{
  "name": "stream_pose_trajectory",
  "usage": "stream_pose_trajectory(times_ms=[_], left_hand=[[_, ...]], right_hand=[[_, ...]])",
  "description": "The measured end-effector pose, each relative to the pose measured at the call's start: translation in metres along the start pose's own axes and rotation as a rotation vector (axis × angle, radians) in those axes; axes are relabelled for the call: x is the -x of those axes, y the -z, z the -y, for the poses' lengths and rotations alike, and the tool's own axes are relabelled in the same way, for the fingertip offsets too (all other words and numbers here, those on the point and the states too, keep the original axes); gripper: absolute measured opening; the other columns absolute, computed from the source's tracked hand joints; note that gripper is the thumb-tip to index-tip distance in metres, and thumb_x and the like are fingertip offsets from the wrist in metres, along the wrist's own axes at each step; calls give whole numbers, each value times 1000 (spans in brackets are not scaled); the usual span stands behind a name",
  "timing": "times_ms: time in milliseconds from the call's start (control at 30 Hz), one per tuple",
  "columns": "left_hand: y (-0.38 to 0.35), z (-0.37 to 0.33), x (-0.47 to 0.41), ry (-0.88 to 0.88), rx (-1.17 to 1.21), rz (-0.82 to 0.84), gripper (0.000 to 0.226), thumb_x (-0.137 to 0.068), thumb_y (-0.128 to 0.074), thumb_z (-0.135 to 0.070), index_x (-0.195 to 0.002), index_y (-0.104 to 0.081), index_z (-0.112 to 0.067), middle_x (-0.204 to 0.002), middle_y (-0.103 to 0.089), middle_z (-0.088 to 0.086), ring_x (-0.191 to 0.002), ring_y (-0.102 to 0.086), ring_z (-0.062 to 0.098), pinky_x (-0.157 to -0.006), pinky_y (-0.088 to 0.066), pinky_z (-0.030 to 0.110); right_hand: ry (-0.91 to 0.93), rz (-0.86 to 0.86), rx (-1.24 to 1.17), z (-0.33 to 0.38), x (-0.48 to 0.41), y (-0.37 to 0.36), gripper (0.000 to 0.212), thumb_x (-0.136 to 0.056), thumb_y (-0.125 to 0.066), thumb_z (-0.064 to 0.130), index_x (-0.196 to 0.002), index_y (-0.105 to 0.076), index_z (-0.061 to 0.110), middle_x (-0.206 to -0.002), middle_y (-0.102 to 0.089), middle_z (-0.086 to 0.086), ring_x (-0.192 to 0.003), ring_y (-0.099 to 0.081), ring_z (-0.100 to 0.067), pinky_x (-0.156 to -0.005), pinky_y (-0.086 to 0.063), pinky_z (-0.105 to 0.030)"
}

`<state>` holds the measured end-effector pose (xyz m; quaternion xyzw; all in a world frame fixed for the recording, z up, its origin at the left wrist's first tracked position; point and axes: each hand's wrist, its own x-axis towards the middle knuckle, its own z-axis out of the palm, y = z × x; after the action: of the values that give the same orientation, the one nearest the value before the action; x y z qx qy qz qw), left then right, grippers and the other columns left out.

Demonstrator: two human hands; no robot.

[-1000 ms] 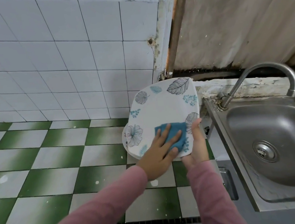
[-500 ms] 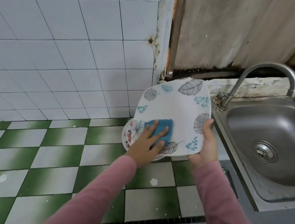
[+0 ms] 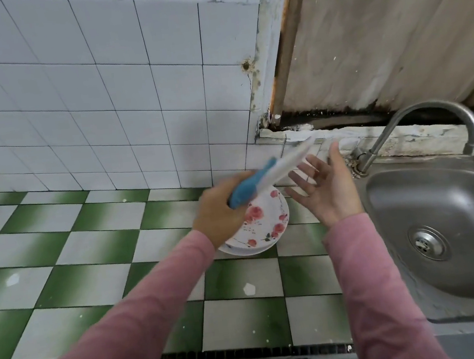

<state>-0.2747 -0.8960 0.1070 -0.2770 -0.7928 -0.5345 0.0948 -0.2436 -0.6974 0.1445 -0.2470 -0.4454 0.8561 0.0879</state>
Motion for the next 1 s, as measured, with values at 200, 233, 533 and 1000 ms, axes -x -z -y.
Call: stream_pose_trajectory(times_ms=[200, 233, 533, 1000], left_hand=[[42, -8, -24, 397, 395, -140, 34, -84, -75, -15, -102, -62, -40, -99, -68, -13, -93, -63, 14, -81, -54, 34], [47, -6, -24, 415, 454, -139, 33, -83, -76, -15, -103, -63, -38, -98, -69, -12, -91, -64, 15, -75, -56, 31], [72, 20, -17, 564, 858, -165, 42, -75, -80, -23, -114, -64, -19, -99, -74, 0, -91, -70, 21, -71, -59, 35], [-40, 25, 12, 124, 40, -22, 58, -98, -40, -39, -148, -12, -52, -161, -10, -20, -151, -2, 10, -124, -9, 45]], right_hand=[[26, -123, 407, -21, -14, 25, 75, -91, -46, 72, -142, -50, 17, -136, -57, 1, -132, -47, -20, -116, -33, -50], [-3, -128, 445, -25, -16, 29, 76, -92, -45, 71, -147, -44, 19, -146, -50, -1, -137, -43, -21, -117, -32, -49], [58, 124, 254, -44, -9, 45, 62, -94, -48, 65, -142, -53, 26, -136, -63, 0, -129, -56, -22, -116, -35, -50], [58, 110, -9, -67, 20, -35, 51, -97, -50, 44, -130, -60, 7, -125, -68, -17, -116, -64, -36, -100, -51, -52]])
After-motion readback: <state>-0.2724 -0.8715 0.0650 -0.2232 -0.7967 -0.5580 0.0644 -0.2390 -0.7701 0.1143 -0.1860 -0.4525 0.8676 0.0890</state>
